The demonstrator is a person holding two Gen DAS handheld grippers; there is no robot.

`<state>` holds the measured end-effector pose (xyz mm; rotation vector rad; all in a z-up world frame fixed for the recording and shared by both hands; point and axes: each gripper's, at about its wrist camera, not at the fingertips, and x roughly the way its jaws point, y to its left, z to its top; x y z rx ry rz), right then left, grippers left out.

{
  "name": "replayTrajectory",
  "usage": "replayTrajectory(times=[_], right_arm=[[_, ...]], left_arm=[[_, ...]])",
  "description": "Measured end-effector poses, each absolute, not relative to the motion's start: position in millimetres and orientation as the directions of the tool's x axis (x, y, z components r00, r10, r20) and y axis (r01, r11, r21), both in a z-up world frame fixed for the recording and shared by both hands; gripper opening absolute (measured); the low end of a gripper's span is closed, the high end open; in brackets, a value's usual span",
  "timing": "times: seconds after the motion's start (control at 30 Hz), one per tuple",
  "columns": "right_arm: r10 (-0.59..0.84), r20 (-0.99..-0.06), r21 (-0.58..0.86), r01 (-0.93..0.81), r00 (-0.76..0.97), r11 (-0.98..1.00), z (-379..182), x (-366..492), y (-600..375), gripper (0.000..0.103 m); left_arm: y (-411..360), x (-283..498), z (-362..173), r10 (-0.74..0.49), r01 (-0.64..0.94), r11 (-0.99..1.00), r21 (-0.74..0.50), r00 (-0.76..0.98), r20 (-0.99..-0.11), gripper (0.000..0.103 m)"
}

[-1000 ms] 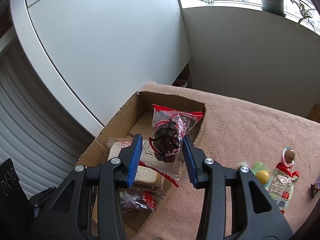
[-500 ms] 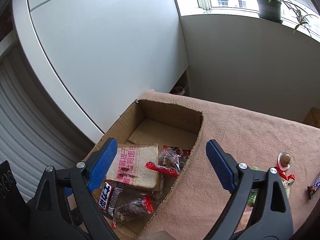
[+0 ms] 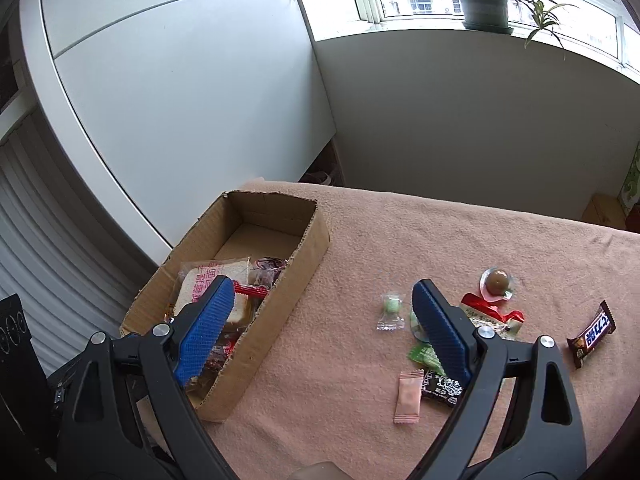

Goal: Organize snacks
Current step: 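Move both tools back toward the remaining snacks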

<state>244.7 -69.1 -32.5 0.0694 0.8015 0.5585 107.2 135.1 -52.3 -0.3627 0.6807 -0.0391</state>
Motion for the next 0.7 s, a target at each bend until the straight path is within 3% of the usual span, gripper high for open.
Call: replayTrajectory(times=[0.7], right_arm=[[0.309,-0.732,0.327,-0.085,0.607,0.941,-74.9,257.3,-269.4,0.093]], left_arm=[[34.0,135.5,-59.0,-0.266,0.096,0.953,-0.288,0.72,-0.641,0.066]])
